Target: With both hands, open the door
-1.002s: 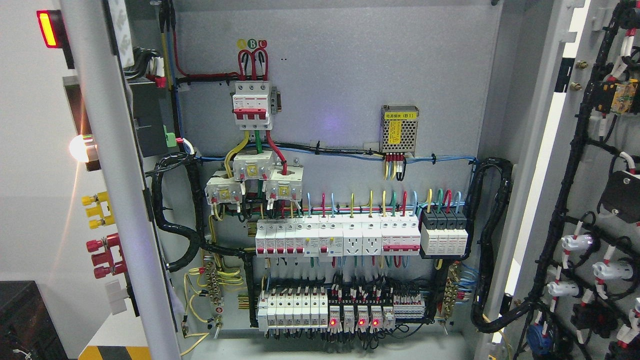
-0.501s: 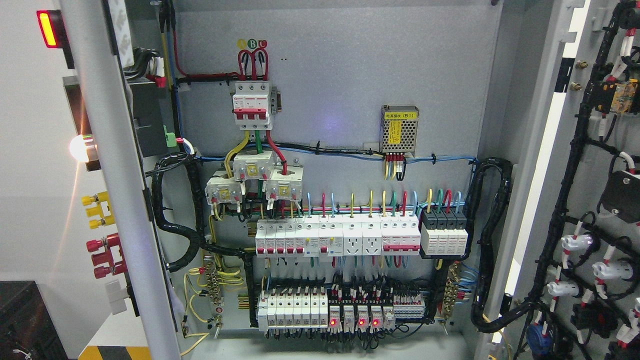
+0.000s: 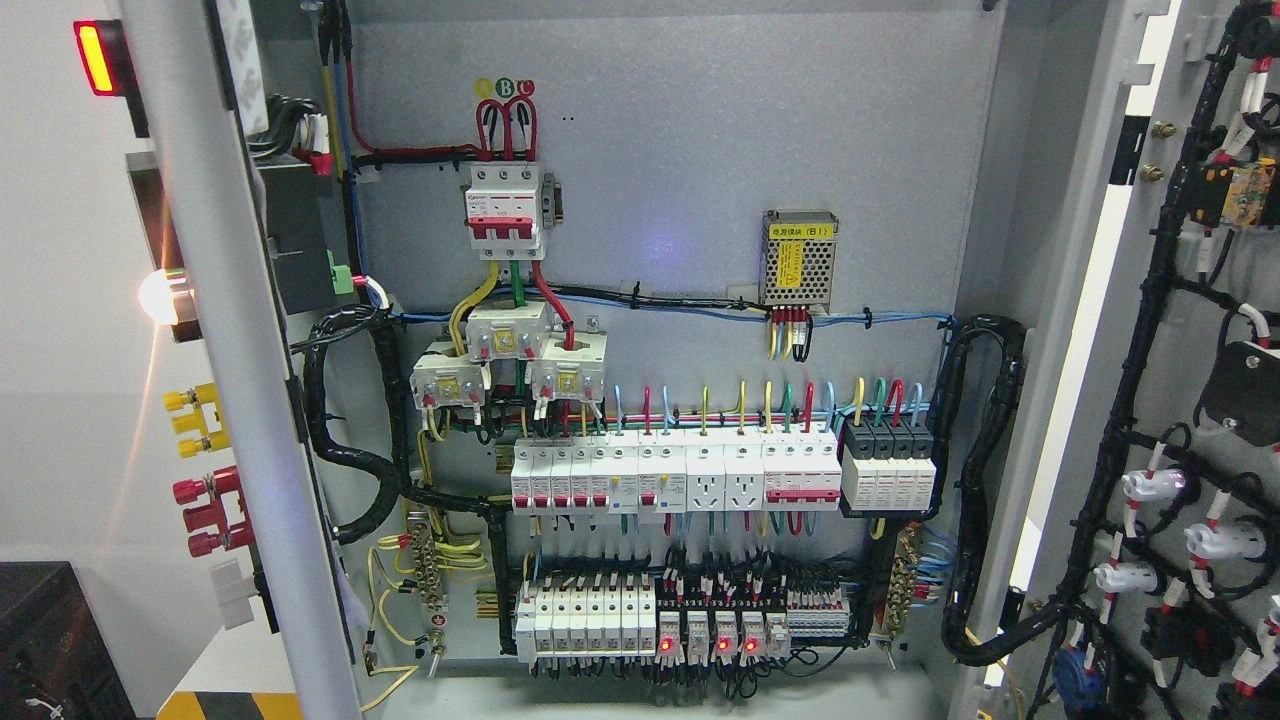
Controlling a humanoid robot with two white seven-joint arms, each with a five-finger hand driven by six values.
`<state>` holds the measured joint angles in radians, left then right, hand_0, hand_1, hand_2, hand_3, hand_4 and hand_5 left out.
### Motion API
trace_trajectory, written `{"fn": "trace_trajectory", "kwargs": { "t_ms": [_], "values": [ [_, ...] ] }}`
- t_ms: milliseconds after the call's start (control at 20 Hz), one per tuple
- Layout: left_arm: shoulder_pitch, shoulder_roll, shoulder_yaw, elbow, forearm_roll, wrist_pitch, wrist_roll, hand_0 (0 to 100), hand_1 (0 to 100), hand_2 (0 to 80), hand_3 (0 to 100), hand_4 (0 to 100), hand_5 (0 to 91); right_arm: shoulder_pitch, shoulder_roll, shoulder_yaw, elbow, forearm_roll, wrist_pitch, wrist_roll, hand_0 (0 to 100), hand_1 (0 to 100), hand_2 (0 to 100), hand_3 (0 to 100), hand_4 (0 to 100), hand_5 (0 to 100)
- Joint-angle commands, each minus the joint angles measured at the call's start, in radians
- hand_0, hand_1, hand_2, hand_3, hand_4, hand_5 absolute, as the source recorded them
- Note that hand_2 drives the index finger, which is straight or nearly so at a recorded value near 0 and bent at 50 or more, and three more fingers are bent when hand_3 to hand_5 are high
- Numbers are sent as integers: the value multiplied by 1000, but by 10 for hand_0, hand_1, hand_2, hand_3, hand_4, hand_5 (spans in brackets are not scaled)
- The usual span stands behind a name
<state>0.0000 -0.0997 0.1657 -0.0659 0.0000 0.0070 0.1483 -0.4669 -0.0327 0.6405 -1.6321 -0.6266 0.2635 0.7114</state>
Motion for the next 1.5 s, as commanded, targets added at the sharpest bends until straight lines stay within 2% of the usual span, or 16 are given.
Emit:
{"fn": "trace_trajectory", "kwargs": {
  "t_ms": [0, 551, 751, 1102, 1453],
  "values": [
    [28, 0, 0, 0, -17, -1, 0, 0, 0, 0, 0, 0, 0, -1, 80, 11, -2, 70, 0, 0, 191, 0, 0, 0, 0, 0],
    [28, 0, 0, 0, -17, -1, 0, 0, 0, 0, 0, 0, 0, -2, 164, 41, 5, 166, 2, -1, 191, 0, 0, 0, 0, 0],
    [28, 0, 0, 0, -17, -1, 0, 0, 0, 0, 0, 0, 0, -18, 175, 65, 18, 189, 2, -1, 191, 0, 0, 0, 0, 0],
    [28, 0, 0, 0, -17, -1, 0, 0, 0, 0, 0, 0, 0, -64, 178, 71, 73, 186, 2, -1, 191, 0, 0, 0, 0, 0],
    [28, 0, 0, 0, -17, -1, 0, 0, 0, 0, 0, 0, 0, -88, 178, 134, 98, 185, 2, -3, 191, 0, 0, 0, 0, 0]
  ]
}}
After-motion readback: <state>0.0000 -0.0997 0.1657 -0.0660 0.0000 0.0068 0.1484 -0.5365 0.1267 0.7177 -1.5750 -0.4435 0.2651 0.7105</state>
